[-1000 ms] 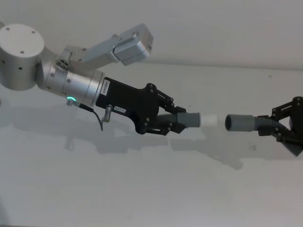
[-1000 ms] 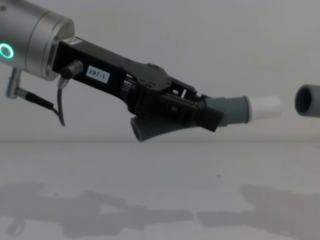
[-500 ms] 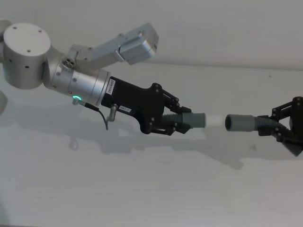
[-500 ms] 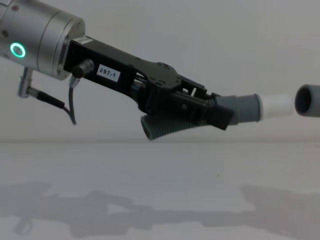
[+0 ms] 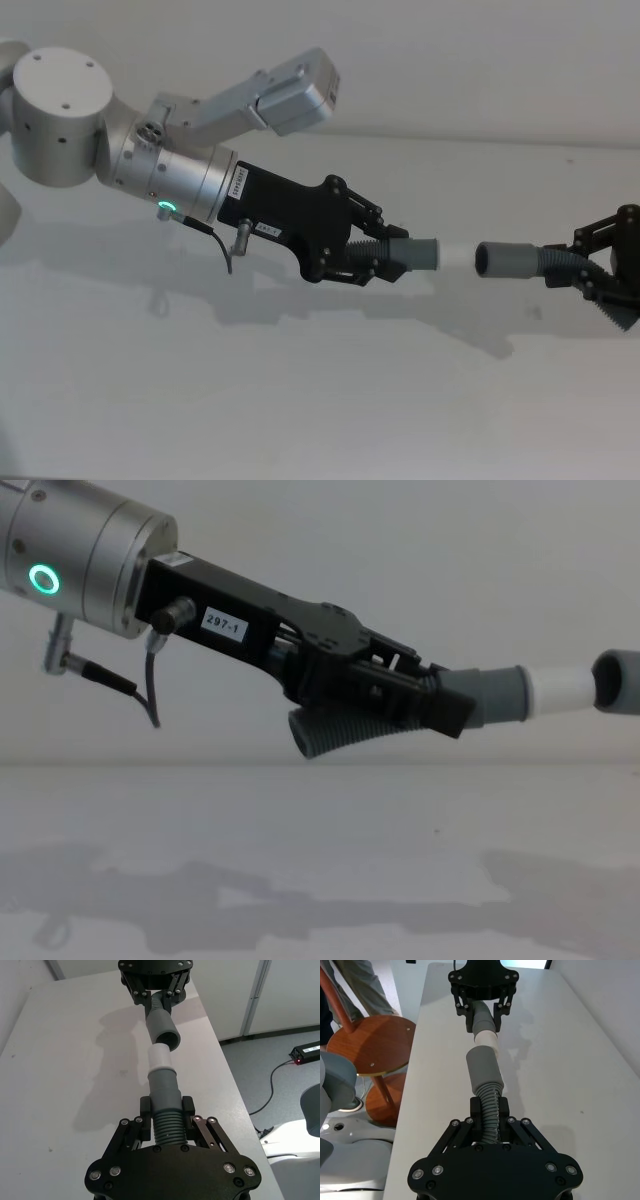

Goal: Use both hands to pick up one end of the pipe from the table, align the ends, and insert them.

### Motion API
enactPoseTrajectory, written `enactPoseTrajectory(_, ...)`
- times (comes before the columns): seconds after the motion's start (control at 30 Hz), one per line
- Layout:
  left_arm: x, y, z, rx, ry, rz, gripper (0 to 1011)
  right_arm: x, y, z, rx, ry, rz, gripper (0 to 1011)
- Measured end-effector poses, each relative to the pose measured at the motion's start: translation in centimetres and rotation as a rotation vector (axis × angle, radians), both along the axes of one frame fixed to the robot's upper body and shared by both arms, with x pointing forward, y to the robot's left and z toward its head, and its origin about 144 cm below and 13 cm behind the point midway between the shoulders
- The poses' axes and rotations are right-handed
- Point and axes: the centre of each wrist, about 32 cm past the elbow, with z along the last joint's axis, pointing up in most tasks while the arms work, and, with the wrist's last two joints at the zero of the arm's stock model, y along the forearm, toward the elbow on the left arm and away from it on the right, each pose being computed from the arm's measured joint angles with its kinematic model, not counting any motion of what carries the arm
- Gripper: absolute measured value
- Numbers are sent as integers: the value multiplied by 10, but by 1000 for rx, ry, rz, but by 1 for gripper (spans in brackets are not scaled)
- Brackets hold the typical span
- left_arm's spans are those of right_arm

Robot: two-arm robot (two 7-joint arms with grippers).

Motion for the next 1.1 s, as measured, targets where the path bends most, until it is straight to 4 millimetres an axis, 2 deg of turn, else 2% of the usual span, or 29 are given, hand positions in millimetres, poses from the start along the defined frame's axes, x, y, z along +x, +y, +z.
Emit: enactPoseTrajectory(1.1, 4, -1, 2, 26, 18, -15, 354, 4, 8, 1, -21, -1, 3, 185)
